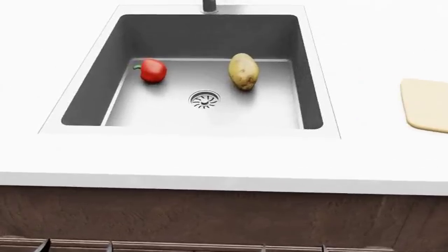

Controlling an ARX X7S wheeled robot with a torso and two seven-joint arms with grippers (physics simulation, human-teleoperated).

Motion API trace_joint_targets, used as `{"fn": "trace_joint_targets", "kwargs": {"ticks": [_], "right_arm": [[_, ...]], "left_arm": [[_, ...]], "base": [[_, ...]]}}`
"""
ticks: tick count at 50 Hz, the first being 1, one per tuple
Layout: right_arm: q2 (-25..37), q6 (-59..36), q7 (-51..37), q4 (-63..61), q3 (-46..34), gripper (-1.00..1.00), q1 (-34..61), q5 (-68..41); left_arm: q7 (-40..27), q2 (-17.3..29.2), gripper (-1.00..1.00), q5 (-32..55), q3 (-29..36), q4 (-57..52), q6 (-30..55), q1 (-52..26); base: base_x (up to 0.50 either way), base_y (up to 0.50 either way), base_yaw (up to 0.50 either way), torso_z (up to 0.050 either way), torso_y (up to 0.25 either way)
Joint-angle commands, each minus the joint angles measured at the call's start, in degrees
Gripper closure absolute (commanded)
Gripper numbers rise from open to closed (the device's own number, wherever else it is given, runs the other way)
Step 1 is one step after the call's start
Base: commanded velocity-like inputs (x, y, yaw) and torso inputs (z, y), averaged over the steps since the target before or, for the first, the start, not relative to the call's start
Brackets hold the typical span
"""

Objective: Pick the vegetables from the sink and place them on the cutting board.

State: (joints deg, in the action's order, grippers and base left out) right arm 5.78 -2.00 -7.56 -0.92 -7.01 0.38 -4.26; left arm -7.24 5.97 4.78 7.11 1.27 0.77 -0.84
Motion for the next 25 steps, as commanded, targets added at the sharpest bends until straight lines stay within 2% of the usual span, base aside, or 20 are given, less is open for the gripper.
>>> {"fn": "trace_joint_targets", "kwargs": {"ticks": [1,8,25], "right_arm": [[0.7,0.0,-1.0,0.0,-0.7,-1.00,0.0,-0.5],[1.0,0.0,-1.5,0.0,-1.2,-1.00,0.1,-0.6],[1.8,-0.7,-2.3,0.1,-2.2,-1.00,0.5,-1.3]], "left_arm": [[-0.6,0.5,-1.00,1.5,0.3,-0.4,0.1,0.3],[-0.7,0.7,-1.00,2.0,0.5,0.4,-1.8,-0.1],[-0.9,1.9,-1.00,1.8,1.8,0.2,-4.2,0.4]], "base": [[0.00,0.00,0.00,0.000,0.000],[0.00,0.00,0.00,0.000,0.000],[0.00,0.00,0.00,0.049,0.000]]}}
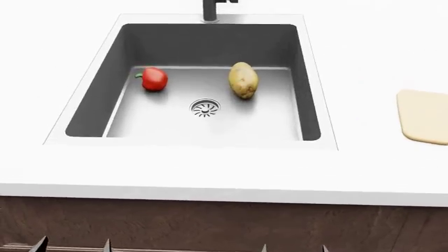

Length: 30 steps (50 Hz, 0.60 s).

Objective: Pick the vegetables from the sink and place them on the cutting board.

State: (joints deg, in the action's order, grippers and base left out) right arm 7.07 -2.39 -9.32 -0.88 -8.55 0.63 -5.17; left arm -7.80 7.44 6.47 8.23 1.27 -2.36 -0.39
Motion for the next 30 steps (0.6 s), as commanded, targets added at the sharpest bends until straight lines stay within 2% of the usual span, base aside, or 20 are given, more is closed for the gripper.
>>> {"fn": "trace_joint_targets", "kwargs": {"ticks": [1,25,26,30], "right_arm": [[0.5,-0.3,-0.5,0.2,-0.6,-1.00,0.3,-0.5],[1.4,-0.5,-1.6,0.1,-1.7,-1.00,0.4,-1.4],[1.4,-0.5,-1.6,0.0,-1.7,-1.00,0.4,-1.4],[1.5,-0.5,-1.8,0.1,-1.9,-1.00,0.4,-1.5]], "left_arm": [[-0.3,0.5,-1.00,0.1,0.8,0.2,-1.1,0.0],[-1.7,1.3,-1.00,0.0,2.1,0.2,-1.8,-0.1],[-2.0,1.4,-1.00,-0.4,2.5,0.5,0.9,-0.5],[-2.3,1.6,-1.00,-0.6,2.8,-0.7,1.6,-0.2]], "base": [[0.00,0.00,0.00,0.050,0.000],[0.00,0.00,0.00,0.050,0.000],[0.00,0.00,0.00,0.000,0.000],[0.00,0.00,0.00,0.000,0.000]]}}
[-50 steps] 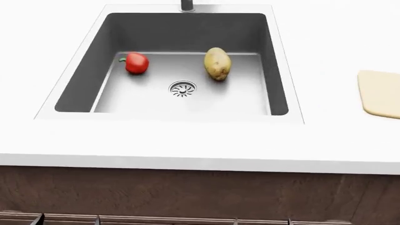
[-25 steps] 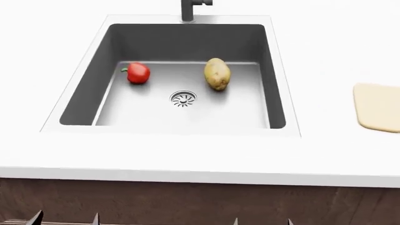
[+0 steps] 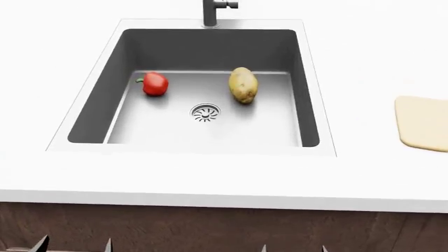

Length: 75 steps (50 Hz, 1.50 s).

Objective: Pick the vegetables from the sink and place them on the cutting board.

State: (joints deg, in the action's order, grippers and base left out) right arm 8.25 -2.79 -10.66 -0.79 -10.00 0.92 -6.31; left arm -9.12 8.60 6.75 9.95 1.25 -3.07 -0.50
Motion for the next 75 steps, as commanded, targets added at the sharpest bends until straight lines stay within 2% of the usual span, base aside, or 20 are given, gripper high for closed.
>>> {"fn": "trace_joint_targets", "kwargs": {"ticks": [1,13,15,19,20,21,22,23,24,25,26,32,40,47,53,75], "right_arm": [[0.4,-0.1,-0.5,0.0,-0.5,-1.00,0.1,-0.5],[0.4,-2.3,-0.9,-1.0,-0.4,-1.00,0.9,-2.2],[0.7,-8.2,-1.6,-6.7,0.2,-1.00,2.0,-4.0],[2.4,-23.2,-3.5,-19.8,-1.0,-1.00,7.8,-4.6],[4.2,-31.8,-4.6,-28.4,-0.3,-1.00,13.8,-5.8],[4.8,-38.9,-4.7,-31.3,0.2,-1.00,15.1,-6.4],[4.4,-47.5,-0.1,-24.1,3.9,-1.00,23.7,-14.4],[-3.3,-56.1,8.5,-23.8,7.0,-1.00,32.3,-5.8],[-3.4,-64.7,15.1,-25.6,6.9,-1.00,40.9,2.8],[-3.4,-68.2,15.2,-25.9,6.7,-1.00,47.1,4.8],[-3.4,-68.9,15.2,-26.2,6.8,-1.00,47.4,4.7],[-3.3,-68.8,15.4,-22.5,7.0,-1.00,50.0,4.0],[-4.2,-66.4,17.1,-11.0,12.4,-1.00,54.3,0.9],[-3.0,-68.3,18.1,-11.3,11.9,-1.00,54.4,-0.2],[-2.3,-67.8,18.1,-11.1,10.5,-1.00,52.6,-0.2],[-0.7,-67.3,17.5,-11.6,9.8,-1.00,51.1,-0.7]], "left_arm": [[-1.0,0.5,-1.00,-0.8,1.1,-0.7,1.9,0.0],[-1.1,0.5,-1.00,1.6,0.6,-2.1,1.8,-0.1],[-2.1,0.7,-1.00,3.7,0.0,-9.8,8.9,-1.0],[-4.1,2.1,-1.00,6.3,-0.8,-20.9,23.8,-7.4],[-5.2,2.8,-1.00,10.4,-2.1,-28.6,32.4,-12.2],[-5.4,3.1,-1.00,11.0,-1.9,-30.3,37.1,-13.5],[-9.1,0.1,-1.00,18.6,-5.4,-28.6,45.7,-22.1],[-9.4,-0.1,-1.00,19.1,-5.9,-29.1,54.3,-30.7],[-9.5,-0.1,-1.00,19.5,-6.3,-29.6,62.9,-39.3],[-9.7,-0.4,-1.00,20.3,-7.9,-30.6,68.2,-42.4],[-9.9,-0.4,-1.00,20.9,-8.3,-31.6,69.2,-42.7],[-9.1,0.2,-1.00,19.6,-5.5,-27.4,67.2,-45.0],[-7.1,0.9,-1.00,18.2,-1.6,-19.5,65.5,-49.0],[-6.0,1.6,-1.00,15.6,0.4,-11.0,60.6,-50.3],[-6.1,1.5,-1.00,16.9,0.2,-12.5,62.3,-50.3],[-5.9,2.9,-1.00,17.3,0.4,-11.8,61.1,-49.3]], "base": [[0.00,0.00,0.00,0.000,0.000],[0.00,0.00,0.00,0.000,0.000],[0.00,0.00,0.00,0.000,0.000],[0.00,0.00,0.00,0.000,0.000],[0.00,0.00,0.00,0.000,0.000],[0.00,0.00,0.00,0.000,0.000],[0.00,0.00,0.00,0.000,0.000],[0.00,0.00,0.00,0.000,0.000],[0.00,0.00,0.00,0.000,0.000],[0.00,0.00,0.00,0.000,0.000],[0.00,0.00,0.00,0.000,0.000],[0.00,0.00,0.00,0.000,0.000],[0.00,0.00,0.00,0.000,0.000],[0.00,0.00,0.00,0.000,0.000],[0.16,0.00,0.00,0.000,0.000],[0.49,-0.02,0.00,0.000,0.000]]}}
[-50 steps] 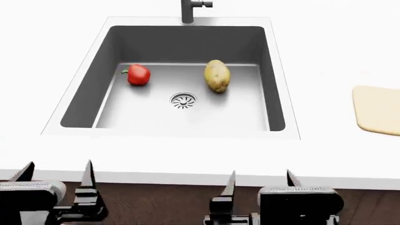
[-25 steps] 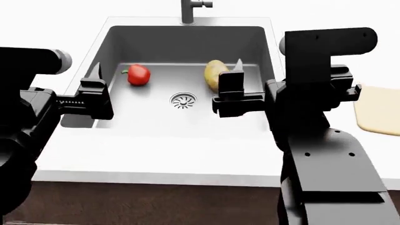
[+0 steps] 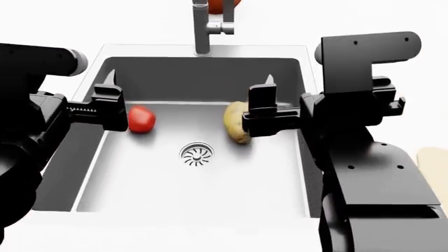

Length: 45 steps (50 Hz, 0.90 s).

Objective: Pick the vegetables from the sink and place them on the cutting board.

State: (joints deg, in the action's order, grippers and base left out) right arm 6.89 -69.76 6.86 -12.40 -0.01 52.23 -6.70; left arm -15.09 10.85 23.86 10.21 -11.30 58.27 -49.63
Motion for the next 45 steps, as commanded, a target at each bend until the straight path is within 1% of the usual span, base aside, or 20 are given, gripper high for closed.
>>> {"fn": "trace_joint_targets", "kwargs": {"ticks": [1,15,40,42,45], "right_arm": [[0.7,-0.4,0.0,0.0,-0.2,-1.00,-0.3,-0.5],[0.9,0.6,-0.3,1.3,-0.8,-1.00,-0.6,-0.9],[1.6,-0.4,-0.6,0.4,-2.2,-1.00,-0.6,-1.8],[1.5,-0.1,-0.7,0.7,-1.9,-1.00,-0.8,-1.9],[1.6,-0.5,-0.9,0.8,-1.9,-1.00,-0.9,-2.0]], "left_arm": [[0.0,0.5,-1.00,0.0,0.5,0.8,-0.4,0.0],[0.2,1.1,-1.00,0.0,1.0,2.2,-1.5,0.5],[0.6,2.7,-1.00,-0.1,1.5,4.3,-2.9,0.5],[0.9,2.8,-1.00,0.3,1.7,4.2,-2.3,0.8],[3.2,3.8,-1.00,1.7,3.4,4.4,0.2,2.0]], "base": [[0.50,-0.04,0.00,0.000,0.000],[0.50,-0.03,0.00,0.000,0.001],[0.50,-0.03,0.00,0.000,0.001],[0.00,0.00,0.00,0.000,0.000],[0.00,0.00,0.00,0.000,0.000]]}}
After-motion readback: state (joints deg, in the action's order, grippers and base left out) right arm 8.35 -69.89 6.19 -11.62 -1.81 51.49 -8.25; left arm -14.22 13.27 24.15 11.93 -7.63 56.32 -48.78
